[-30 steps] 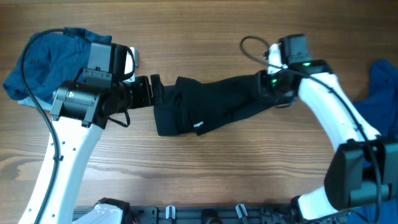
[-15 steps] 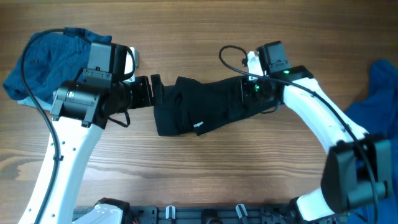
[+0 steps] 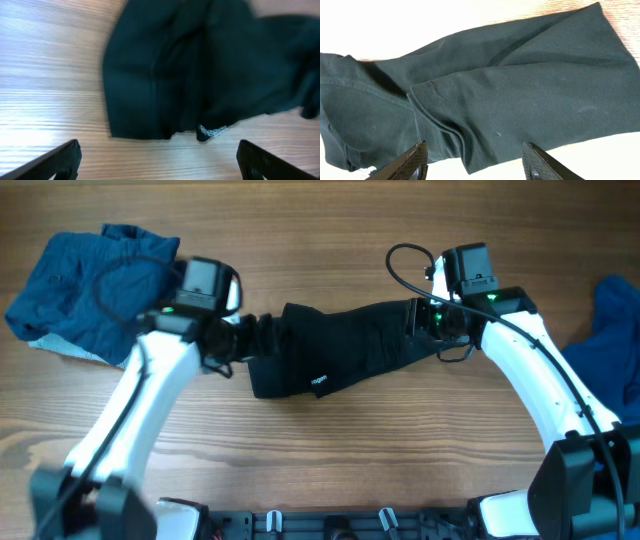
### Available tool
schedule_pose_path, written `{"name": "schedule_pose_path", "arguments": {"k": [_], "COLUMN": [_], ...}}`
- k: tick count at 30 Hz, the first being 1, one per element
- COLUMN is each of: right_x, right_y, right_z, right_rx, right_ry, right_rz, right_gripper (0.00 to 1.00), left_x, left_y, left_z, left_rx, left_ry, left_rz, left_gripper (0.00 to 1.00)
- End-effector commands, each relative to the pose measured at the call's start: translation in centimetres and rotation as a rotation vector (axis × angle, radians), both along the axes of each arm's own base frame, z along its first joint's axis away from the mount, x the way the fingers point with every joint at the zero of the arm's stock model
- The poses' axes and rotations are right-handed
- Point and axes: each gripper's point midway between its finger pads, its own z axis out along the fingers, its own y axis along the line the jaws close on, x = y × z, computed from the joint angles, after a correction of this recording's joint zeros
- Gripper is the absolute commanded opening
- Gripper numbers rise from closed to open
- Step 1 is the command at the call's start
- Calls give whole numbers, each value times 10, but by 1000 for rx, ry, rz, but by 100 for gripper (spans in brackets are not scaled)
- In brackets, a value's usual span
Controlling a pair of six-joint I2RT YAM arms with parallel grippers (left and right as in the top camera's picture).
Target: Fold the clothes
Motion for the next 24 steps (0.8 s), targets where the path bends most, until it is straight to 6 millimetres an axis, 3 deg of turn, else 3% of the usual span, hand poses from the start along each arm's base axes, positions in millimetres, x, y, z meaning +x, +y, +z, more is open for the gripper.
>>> {"name": "schedule_pose_path", "arguments": {"k": [1, 7, 15, 20, 24], "right_x": [1, -1, -1, -3, -2], "right_y": [-8, -17, -18, -18, -18], "right_z": [4, 12, 13, 12, 12], "right_rx": [-1, -5, -10, -12, -12], "right_ry": [-7, -17, -22, -16, -17], "right_rz": [-38, -51, -38, -36, -36], "right_gripper": [60, 60, 60, 60, 60], "left_x": [-7, -7, 21, 25, 30], "left_y": [-19, -5, -47, -72, -77], "left_z": [-48, -94, -120, -110, -106], "left_rx": [-102, 4, -186, -344, -372], "left_ry": [144, 226, 170, 135, 98], "left_rz": [5, 25, -33, -127, -164], "left_gripper": [100, 100, 100, 100, 99]}}
